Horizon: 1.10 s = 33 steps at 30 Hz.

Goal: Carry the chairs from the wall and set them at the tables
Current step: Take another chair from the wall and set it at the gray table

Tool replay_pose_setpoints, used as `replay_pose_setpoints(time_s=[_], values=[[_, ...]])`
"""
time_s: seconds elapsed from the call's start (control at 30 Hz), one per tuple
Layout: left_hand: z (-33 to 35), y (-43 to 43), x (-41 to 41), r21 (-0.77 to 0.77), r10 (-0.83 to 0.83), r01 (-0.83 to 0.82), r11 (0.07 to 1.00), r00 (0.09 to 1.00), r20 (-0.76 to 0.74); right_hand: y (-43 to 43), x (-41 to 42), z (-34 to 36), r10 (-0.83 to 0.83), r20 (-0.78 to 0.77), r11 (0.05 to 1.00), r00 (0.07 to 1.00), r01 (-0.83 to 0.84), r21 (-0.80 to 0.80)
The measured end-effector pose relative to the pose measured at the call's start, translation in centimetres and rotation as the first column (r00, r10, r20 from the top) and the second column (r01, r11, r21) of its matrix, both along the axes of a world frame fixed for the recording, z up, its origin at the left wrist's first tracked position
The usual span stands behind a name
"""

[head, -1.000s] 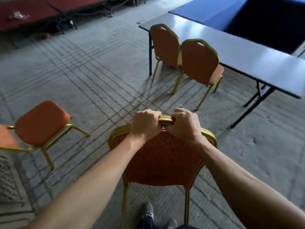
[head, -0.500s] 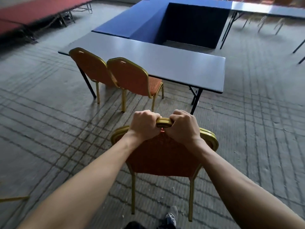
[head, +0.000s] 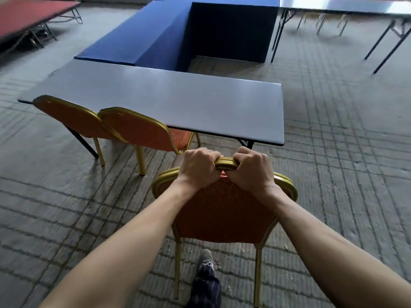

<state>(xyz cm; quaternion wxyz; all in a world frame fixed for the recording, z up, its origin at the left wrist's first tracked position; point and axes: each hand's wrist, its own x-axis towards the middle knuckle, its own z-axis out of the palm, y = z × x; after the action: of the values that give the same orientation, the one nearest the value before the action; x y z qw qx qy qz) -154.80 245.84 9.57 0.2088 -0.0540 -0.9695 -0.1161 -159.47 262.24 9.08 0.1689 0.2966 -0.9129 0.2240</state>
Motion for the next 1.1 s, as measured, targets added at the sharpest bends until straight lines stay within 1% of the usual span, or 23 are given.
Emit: replay_pose_setpoints(time_s=[0.1, 0.13, 0.2, 0.3, 0.4, 0.5, 0.63, 0.73, 0.83, 0.9, 1.0, 1.07, 1.1], values=[[-0.5, -2.3, -5.7, -0.027, -0.019, 0.019, 0.999, 1.0, -0.004, -2.1, -5.1, -0.7, -0.046, -0.003, 0.999, 0.999, 0.046, 0.006], [-0.4, -2.9, -7.2, -0.023, -0.028, 0.028, 0.999, 1.0, 0.013, -2.6, -6.5, -0.6, -0.064, 0.01, 0.998, 0.998, 0.064, 0.004], [-0.4, -4.1, -10.3, -0.013, -0.041, 0.041, 0.999, 0.999, -0.002, -3.8, -9.3, -0.5, -0.081, 0.008, 0.997, 0.997, 0.081, -0.012], [-0.2, -5.4, -13.6, -0.014, -0.049, 0.049, 0.999, 0.999, -0.02, -5.2, -12.4, -0.3, -0.075, 0.002, 0.996, 0.997, 0.075, -0.037], [-0.6, -6.1, -15.0, -0.006, -0.057, 0.057, 0.998, 0.998, -0.02, -5.7, -13.7, -0.7, -0.079, 0.015, 0.995, 0.997, 0.08, -0.058], [-2.3, -6.2, -14.3, 0.019, -0.063, 0.063, 0.998, 0.998, 0.008, -5.9, -12.7, -2.2, -0.056, 0.028, 0.997, 0.998, 0.057, -0.052], [-6.3, -5.7, -11.2, 0.077, -0.112, 0.102, 0.992, 0.985, 0.135, -5.3, -10.1, -5.9, 0.041, 0.136, 0.997, 0.99, -0.05, 0.06], [-9.2, -5.7, -8.2, 0.104, -0.145, 0.125, 0.987, 0.964, 0.223, -5.0, -7.4, -8.6, 0.096, 0.205, 0.992, 0.974, -0.111, 0.066], [-10.8, -6.2, -5.9, 0.096, -0.152, 0.133, 0.987, 0.958, 0.243, -5.5, -5.6, -9.9, 0.156, 0.255, 0.977, 0.954, -0.187, 0.1], [-11.2, -6.5, -4.9, 0.088, -0.146, 0.127, 0.988, 0.951, 0.274, -5.5, -4.7, -10.3, 0.159, 0.308, 0.974, 0.938, -0.199, 0.104], [-10.8, -6.2, -3.7, 0.085, -0.138, 0.114, 0.99, 0.918, 0.372, -5.5, -3.8, -9.9, 0.147, 0.432, 0.959, 0.89, -0.235, 0.157], [-10.6, -5.7, -2.6, 0.079, -0.133, 0.109, 0.991, 0.871, 0.473, -5.3, -2.7, -9.6, 0.138, 0.535, 0.943, 0.834, -0.276, 0.187], [-10.5, -5.6, -2.3, 0.061, -0.119, 0.102, 0.993, 0.846, 0.519, -5.2, -2.2, -9.5, 0.135, 0.559, 0.939, 0.818, -0.286, 0.192]])
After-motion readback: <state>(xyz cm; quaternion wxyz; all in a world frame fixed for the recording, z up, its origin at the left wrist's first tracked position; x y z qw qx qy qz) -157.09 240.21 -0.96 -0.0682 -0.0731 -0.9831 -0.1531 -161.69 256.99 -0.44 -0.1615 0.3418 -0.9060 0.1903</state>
